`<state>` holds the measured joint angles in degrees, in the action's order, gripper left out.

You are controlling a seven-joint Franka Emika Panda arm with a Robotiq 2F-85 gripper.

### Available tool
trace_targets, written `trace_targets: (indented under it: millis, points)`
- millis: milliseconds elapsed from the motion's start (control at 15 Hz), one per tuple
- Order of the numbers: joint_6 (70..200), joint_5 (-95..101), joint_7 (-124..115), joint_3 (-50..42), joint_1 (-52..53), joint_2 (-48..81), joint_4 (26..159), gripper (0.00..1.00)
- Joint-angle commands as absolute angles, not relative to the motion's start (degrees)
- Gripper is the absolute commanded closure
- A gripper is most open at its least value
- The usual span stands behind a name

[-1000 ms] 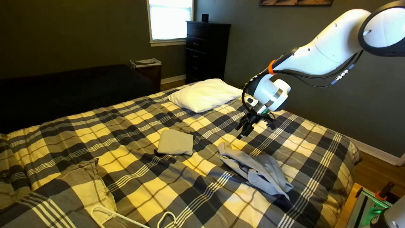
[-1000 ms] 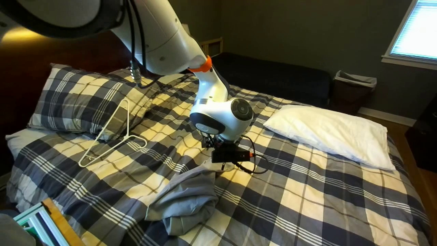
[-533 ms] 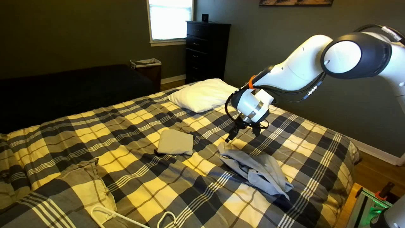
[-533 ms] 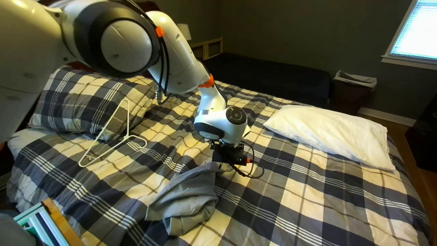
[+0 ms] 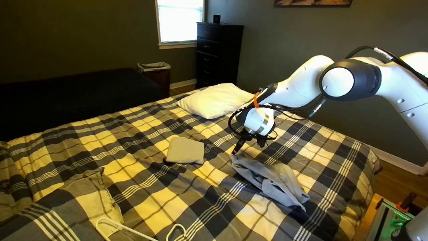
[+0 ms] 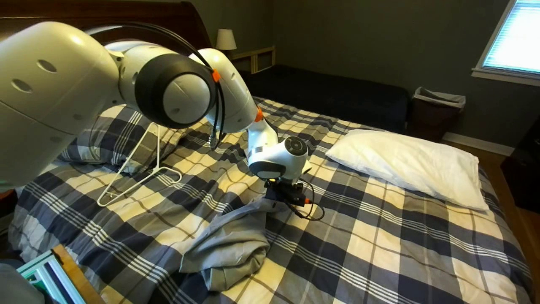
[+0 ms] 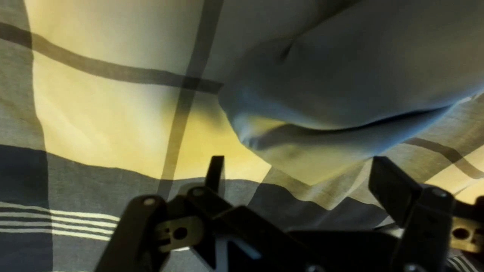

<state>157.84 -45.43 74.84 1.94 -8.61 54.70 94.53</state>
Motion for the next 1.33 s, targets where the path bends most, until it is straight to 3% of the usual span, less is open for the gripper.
trace_targets:
  millis: [0, 600, 800, 1267]
  points:
    - [153.7, -37.6, 68.2, 4.2, -11.3, 57.8, 90.7, 0.29]
    - [149.2, -26.8, 62.3, 10.7, -17.3, 58.8, 88.9, 0.98]
    - [147.5, -23.8, 62.3, 11.1, -18.6, 56.1, 92.0, 1.0]
    - [148.8, -20.7, 75.8, 14.5, -24.9, 38.7, 113.5, 0.99]
